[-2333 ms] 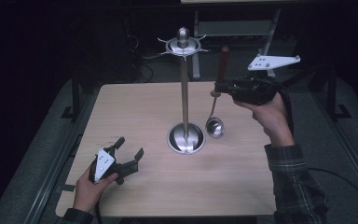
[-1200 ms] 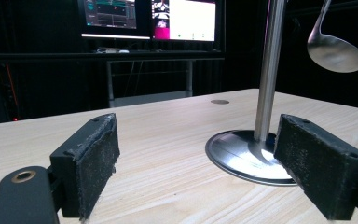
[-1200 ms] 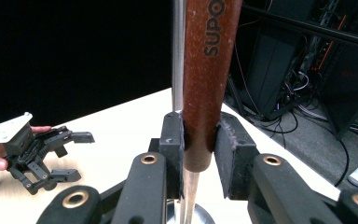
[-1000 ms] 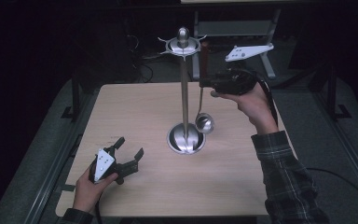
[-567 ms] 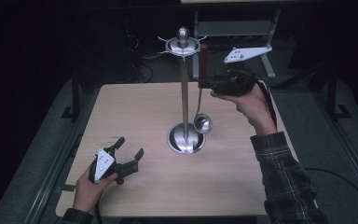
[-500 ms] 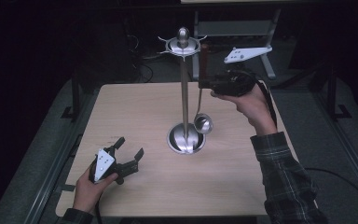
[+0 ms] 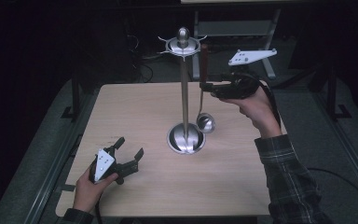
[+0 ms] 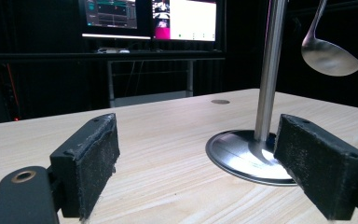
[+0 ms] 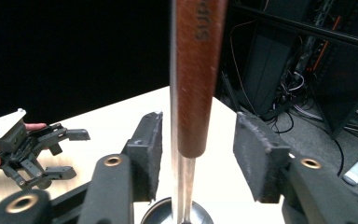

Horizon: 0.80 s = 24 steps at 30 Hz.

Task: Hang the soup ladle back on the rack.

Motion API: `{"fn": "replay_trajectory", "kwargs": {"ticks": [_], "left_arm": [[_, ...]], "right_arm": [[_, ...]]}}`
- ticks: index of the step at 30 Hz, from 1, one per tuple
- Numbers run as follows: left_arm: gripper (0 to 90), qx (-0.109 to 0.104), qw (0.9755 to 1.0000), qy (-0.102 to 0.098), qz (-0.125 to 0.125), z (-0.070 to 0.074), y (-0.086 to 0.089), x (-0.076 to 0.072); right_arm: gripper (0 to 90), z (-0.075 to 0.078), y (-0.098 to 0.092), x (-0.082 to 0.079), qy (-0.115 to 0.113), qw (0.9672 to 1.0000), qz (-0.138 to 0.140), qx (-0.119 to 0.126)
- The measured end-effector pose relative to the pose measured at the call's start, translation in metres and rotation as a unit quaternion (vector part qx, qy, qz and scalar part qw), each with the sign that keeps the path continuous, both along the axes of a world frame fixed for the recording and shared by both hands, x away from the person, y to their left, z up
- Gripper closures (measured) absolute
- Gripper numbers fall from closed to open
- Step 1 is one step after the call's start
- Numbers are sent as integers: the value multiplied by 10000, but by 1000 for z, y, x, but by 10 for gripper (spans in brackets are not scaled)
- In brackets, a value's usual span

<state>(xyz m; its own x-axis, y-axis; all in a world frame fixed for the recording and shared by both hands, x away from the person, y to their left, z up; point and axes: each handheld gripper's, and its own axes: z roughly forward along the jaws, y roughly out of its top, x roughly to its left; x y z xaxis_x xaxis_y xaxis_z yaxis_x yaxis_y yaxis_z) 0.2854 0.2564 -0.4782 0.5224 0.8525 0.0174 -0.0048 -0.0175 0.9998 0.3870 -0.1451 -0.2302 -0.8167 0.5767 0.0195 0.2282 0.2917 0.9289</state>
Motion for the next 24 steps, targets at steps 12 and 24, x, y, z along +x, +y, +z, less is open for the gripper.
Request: {"fn": "replay_trajectory", "kwargs": {"ticks": [12,24], "left_arm": [[135,-4,10000,-7,-2,0,0,0],[135,4,10000,-9,-7,0,0,0]], "right_arm": [[392,-21,-15,-8,51,9999,-130,44],[363,-48,-31,-21,184,9994,-293,44]]}}
